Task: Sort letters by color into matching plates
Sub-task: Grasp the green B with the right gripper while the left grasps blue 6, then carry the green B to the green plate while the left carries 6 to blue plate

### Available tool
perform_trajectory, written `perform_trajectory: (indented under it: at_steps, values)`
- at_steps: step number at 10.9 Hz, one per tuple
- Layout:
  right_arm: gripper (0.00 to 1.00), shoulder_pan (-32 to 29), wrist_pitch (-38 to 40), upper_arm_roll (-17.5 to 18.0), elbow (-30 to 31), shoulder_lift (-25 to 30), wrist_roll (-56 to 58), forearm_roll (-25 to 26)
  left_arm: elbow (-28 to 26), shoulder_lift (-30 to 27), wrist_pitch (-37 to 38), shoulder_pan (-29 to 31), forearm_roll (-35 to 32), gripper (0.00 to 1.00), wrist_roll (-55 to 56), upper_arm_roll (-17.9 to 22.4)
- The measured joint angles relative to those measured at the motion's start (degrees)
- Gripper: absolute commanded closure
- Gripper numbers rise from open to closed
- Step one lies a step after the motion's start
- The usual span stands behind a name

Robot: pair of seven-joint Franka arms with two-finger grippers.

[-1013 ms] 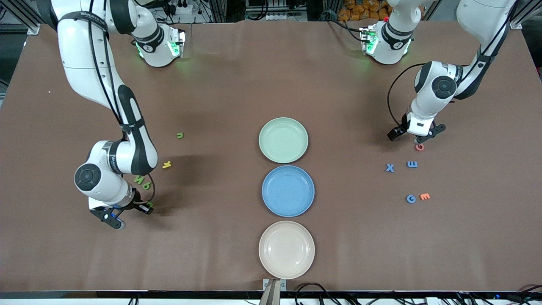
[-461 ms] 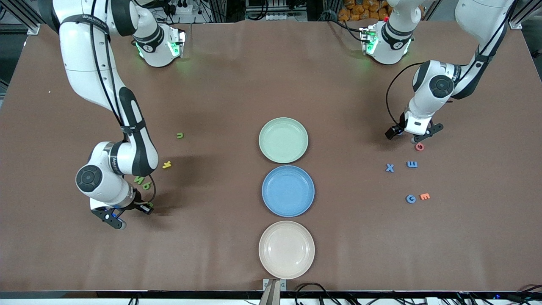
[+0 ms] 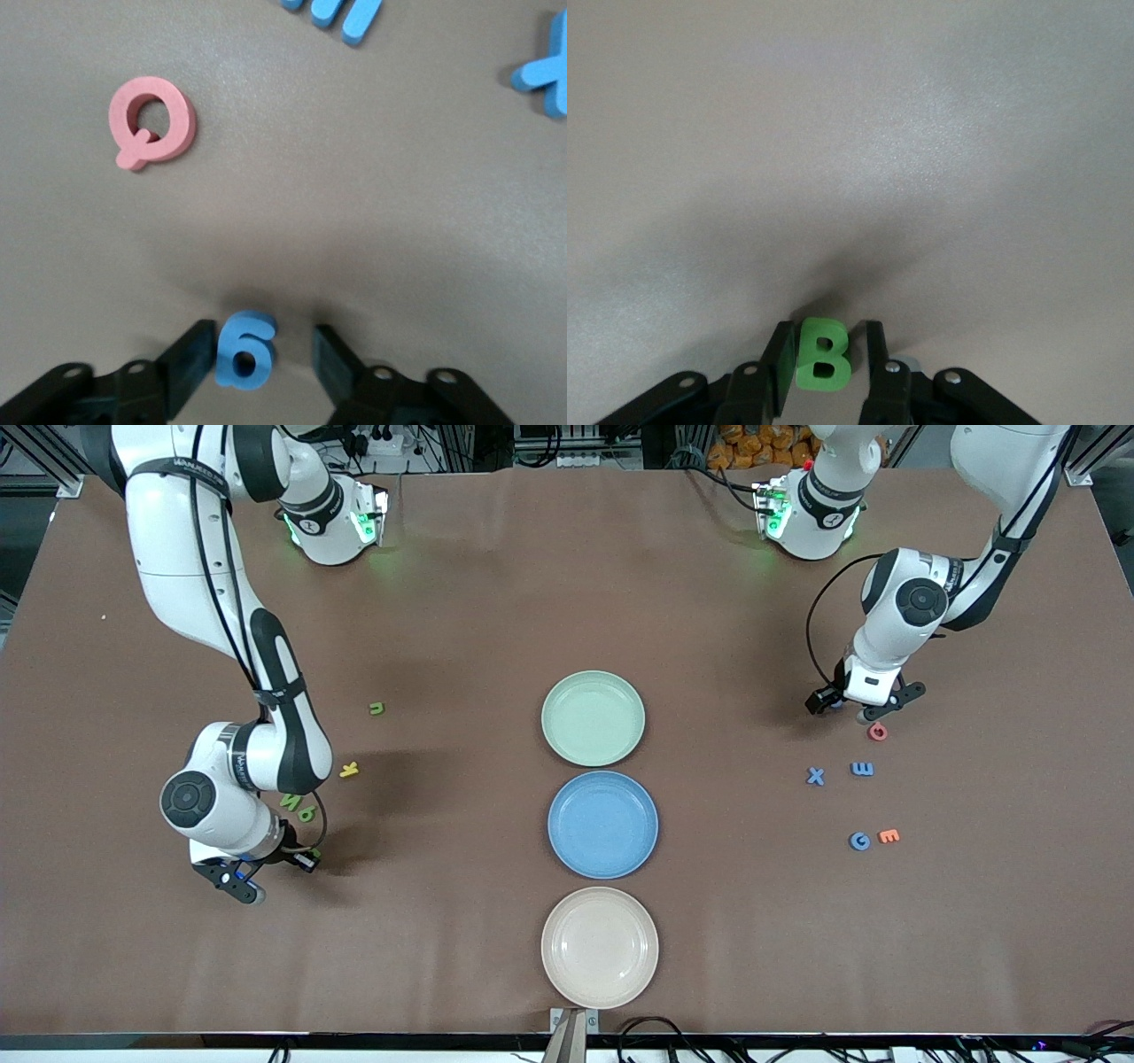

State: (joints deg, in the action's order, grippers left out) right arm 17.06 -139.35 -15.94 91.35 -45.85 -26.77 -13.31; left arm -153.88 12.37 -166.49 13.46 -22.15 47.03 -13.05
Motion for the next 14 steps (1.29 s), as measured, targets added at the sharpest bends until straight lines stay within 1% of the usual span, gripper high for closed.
perform_trajectory:
  at_steps: [1, 6, 9, 11, 14]
  values:
    - [1.0, 0.0, 0.0, 0.0, 0.0, -0.1, 0.0, 0.0, -0.3, -0.3, 0.0, 0.0, 0.0, 1.0, 0.0, -0.2]
    - [1.0, 0.1, -0.1, 0.0, -0.2, -0.2, 0.0, 0.0, -0.5, -0.6, 0.0, 0.0, 0.0, 1.0, 0.0, -0.3]
    - [1.0, 1.6, 1.4, -0.2, -1.1, -0.2, 0.0, 0.0, 1.4, -0.6, -0.1, 0.0, 0.0, 1.0, 0.0, -1.4]
    - [1.0, 2.9, 3.1, -0.5, -1.8, 0.2, 0.0, 0.0, 3.7, -0.6, -0.1, -0.1, 0.0, 1.0, 0.7, -2.8]
    - [1.0, 4.6, 6.8, -0.7, -2.4, 1.9, 0.0, 0.0, 7.6, -0.4, -0.1, -0.2, 0.0, 1.0, 6.5, -7.4]
